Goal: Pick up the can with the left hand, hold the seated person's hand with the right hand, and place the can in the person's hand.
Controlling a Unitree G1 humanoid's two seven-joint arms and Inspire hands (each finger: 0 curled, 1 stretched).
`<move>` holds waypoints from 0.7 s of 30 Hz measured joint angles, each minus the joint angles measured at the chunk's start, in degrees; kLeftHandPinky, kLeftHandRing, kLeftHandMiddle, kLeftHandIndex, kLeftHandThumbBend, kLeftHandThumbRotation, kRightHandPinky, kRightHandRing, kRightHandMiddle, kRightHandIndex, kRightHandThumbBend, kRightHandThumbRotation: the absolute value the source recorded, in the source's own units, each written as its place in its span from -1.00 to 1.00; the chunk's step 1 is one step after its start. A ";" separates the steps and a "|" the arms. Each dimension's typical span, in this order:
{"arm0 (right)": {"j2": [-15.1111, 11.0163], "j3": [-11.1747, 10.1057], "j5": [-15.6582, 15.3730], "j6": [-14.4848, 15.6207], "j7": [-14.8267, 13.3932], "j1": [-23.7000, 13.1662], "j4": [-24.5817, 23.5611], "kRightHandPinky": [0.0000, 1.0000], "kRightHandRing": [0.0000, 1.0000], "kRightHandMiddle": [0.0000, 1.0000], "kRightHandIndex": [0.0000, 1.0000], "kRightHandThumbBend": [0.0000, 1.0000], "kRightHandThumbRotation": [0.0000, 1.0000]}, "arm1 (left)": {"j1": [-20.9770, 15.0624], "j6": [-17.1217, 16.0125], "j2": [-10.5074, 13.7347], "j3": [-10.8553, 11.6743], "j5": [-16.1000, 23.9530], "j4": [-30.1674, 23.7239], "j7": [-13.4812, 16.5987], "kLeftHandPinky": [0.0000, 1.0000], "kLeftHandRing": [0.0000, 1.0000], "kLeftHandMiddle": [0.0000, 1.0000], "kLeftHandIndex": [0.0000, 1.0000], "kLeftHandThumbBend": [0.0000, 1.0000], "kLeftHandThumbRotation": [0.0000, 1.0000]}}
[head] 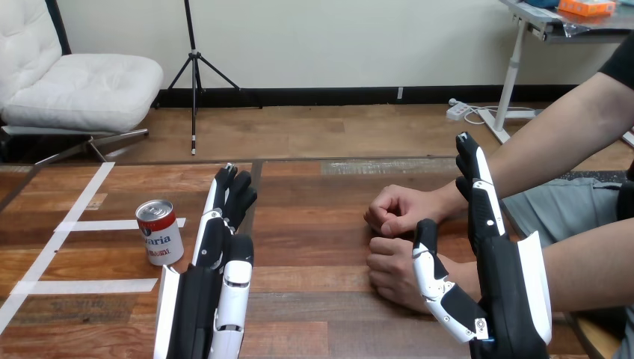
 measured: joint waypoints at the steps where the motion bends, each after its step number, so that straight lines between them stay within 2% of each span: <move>1: 0.00 0.00 0.02 0.00 0.00 0.00 0.00 1.00 1.00 1.00 0.98 -1.00 -1.00 | 0.00 0.00 0.00 0.00 0.01 0.00 0.00 0.93 0.86 0.89 0.94 -0.47 0.98; 21: 0.00 0.01 0.20 0.01 0.12 0.00 0.00 1.00 1.00 1.00 0.98 -1.00 -1.00 | -0.01 0.00 0.00 -0.01 0.28 0.00 -0.04 0.91 0.85 0.89 0.95 -0.45 0.96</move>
